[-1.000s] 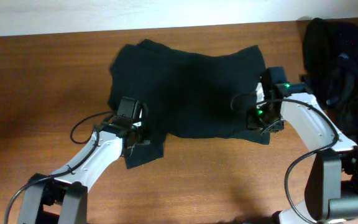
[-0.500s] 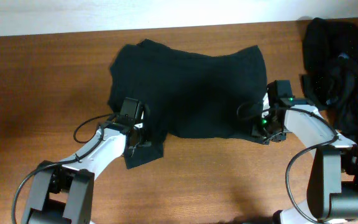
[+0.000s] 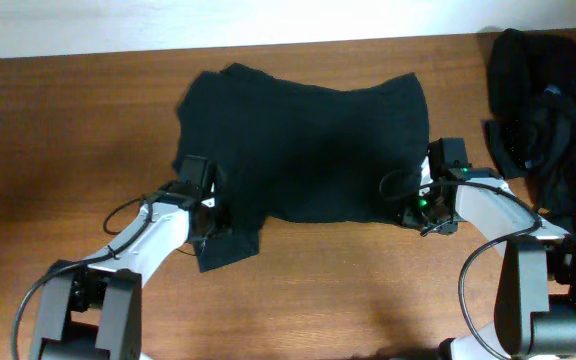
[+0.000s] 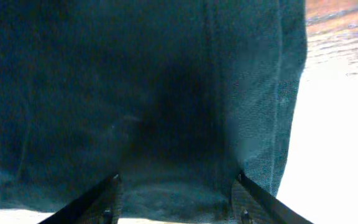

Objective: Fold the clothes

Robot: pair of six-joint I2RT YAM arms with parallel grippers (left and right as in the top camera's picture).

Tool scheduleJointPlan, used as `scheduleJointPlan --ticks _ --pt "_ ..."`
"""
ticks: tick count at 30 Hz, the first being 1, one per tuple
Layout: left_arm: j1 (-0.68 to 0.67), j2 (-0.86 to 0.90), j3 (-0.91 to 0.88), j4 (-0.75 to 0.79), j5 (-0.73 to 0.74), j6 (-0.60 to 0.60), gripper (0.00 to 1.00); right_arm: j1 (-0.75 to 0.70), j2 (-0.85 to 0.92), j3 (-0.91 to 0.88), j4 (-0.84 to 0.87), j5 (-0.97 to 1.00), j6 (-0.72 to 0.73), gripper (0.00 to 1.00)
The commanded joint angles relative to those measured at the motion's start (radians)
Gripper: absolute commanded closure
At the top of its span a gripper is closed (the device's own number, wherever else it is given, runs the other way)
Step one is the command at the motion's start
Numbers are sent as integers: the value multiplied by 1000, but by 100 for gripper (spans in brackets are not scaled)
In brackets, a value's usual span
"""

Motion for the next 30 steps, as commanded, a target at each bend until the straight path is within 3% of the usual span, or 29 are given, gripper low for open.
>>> scheduleJointPlan --ticks 1,8,17,30 --pt "22 16 -13 -59 -6 -17 57 -3 13 -27 4 65 3 35" --pt "21 76 -13 -134 -21 -17 56 -40 13 -27 -28 132 3 32" --pt "21 113 -17 -243 -19 -17 56 -162 13 -27 -66 76 3 30" --pt "-9 113 -53 -310 60 -17 57 -165 13 -27 -65 77 3 6"
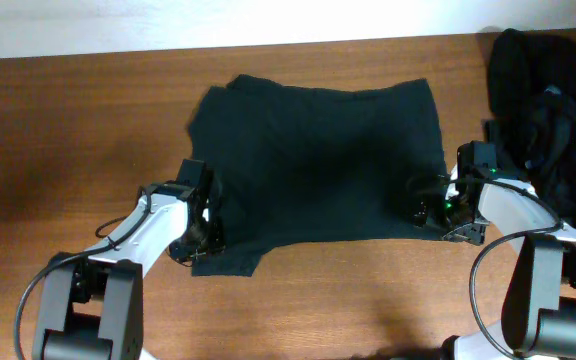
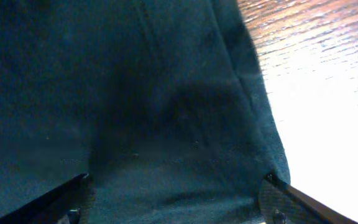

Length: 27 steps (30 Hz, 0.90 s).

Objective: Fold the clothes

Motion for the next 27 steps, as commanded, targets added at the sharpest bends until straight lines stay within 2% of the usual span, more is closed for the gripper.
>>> scheduleJointPlan --ticks 1,3,7,15,24,27 --pt "-21 71 -96 -28 67 -16 57 -18 16 -25 -8 30 5 4" --pt "-30 69 -96 -29 81 -16 57 -18 16 -25 -8 30 5 0" --pt "-45 69 -96 -40 127 -16 57 -18 16 -25 -8 30 5 1" --pt "-45 10 -95 -74 126 -16 57 -18 16 -25 -4 30 5 1" --pt "-44 -203 5 -172 96 -16 57 -18 16 -25 -4 30 5 1" --pt "-44 -274 66 -180 67 -16 49 -18 16 -25 -4 30 5 2"
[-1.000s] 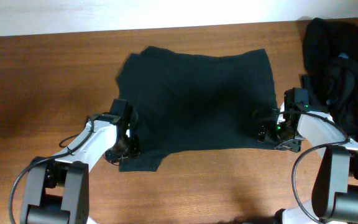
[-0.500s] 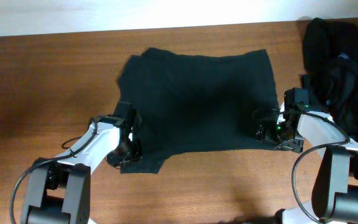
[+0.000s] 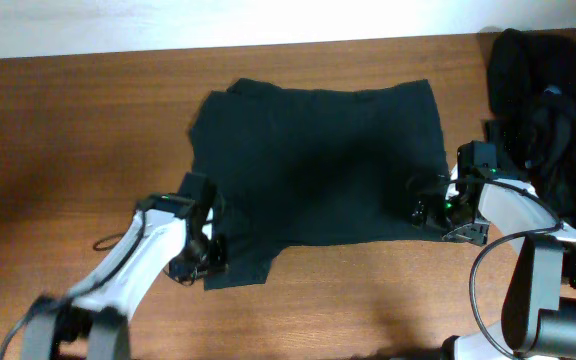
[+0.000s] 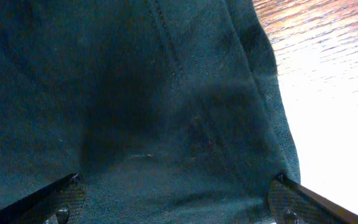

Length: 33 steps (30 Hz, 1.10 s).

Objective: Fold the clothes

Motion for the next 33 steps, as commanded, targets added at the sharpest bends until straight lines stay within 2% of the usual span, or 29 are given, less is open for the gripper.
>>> scheduleJointPlan --ticks 1,4,5,8,11,20,25,33 --pt "-3 -100 93 2 -34 -9 46 -18 16 -26 -4 30 5 1" --pt "-3 -138 151 3 -126 -9 28 -18 16 -26 -4 29 5 1" --pt "-3 -146 172 7 -162 -9 25 -18 16 -26 -4 29 5 1" --pt "-3 -154 217 53 -235 28 23 -18 16 -25 -4 16 5 1" --pt "-3 -154 233 122 -233 74 19 -18 15 -14 -18 2 5 1" --pt "3 -154 244 215 -232 74 18 -17 -31 128 -162 25 5 1" --pt "31 -154 244 245 -232 74 17 -17 -55 170 -173 -21 5 1" --pt "114 -146 246 447 -148 131 26 -16 -58 229 -166 -67 5 1"
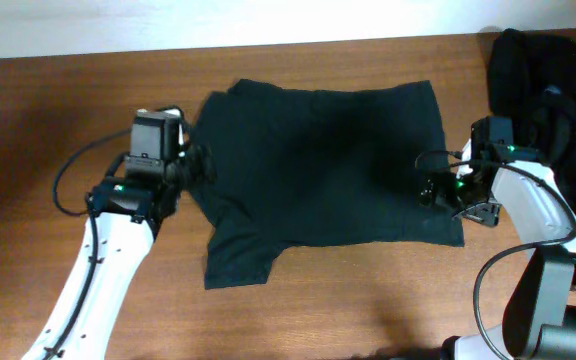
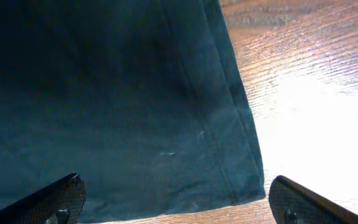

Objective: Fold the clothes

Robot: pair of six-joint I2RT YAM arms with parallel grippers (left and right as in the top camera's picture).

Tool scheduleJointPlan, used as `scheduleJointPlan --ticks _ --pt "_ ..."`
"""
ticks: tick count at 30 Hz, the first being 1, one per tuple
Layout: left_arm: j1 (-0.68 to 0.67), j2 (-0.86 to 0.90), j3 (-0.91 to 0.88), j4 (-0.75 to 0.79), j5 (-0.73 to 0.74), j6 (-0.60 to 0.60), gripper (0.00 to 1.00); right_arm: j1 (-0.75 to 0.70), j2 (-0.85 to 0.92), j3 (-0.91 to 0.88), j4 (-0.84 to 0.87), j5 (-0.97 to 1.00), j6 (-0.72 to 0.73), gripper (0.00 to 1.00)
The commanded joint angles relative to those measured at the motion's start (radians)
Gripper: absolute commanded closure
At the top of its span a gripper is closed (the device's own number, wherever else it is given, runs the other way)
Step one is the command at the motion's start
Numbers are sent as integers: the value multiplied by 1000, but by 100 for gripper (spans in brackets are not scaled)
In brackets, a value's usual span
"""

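Note:
A dark teal T-shirt (image 1: 328,150) lies spread flat on the wooden table (image 1: 48,110), with one sleeve sticking out at its near left. My left gripper (image 1: 194,162) hovers at the shirt's left edge, near the far shoulder; its fingers are too dark against the cloth to read. My right gripper (image 1: 431,190) sits at the shirt's near right corner. In the right wrist view the right gripper (image 2: 174,190) is wide open, and the shirt's hem corner (image 2: 229,174) lies loose on the wood between its fingers (image 2: 61,198).
A heap of black clothes (image 1: 543,110) fills the far right corner of the table, just beyond my right arm. The table's far edge meets a white wall. Bare wood (image 2: 309,93) shows to the right of the shirt's hem.
My left arm has moved from the near left sleeve to the shirt's left edge further back. The right gripper has drawn back a little, so the hem corner now lies in front of its open fingers.
At first the shirt was rumpled and both grippers sat at its near corners, the right one's fingers close around the hem. A second later the shirt lay wider and flatter and the right fingers stood wide apart. The left gripper stayed by the sleeve, then shifted to the far left edge.

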Motion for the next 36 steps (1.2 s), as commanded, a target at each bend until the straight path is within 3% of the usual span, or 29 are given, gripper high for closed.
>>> scheduleJointPlan --ticks 1,10,15,21,24,36 --pt "45 2 25 83 80 39 27 -6 -26 45 16 -61 5 1" --pt "117 285 296 140 296 39 30 -7 -24 45 56 -97 9 1" --pt "117 564 676 14 407 39 34 -7 -24 45 56 -97 9 1" --pt "123 890 1220 -245 449 127 34 -7 -24 45 56 -97 9 1" --pt "135 1014 1390 -287 455 140 34 -7 -24 45 56 -97 9 2" --pt "112 1208 1434 -267 471 193 34 -7 -24 45 56 -97 9 1"
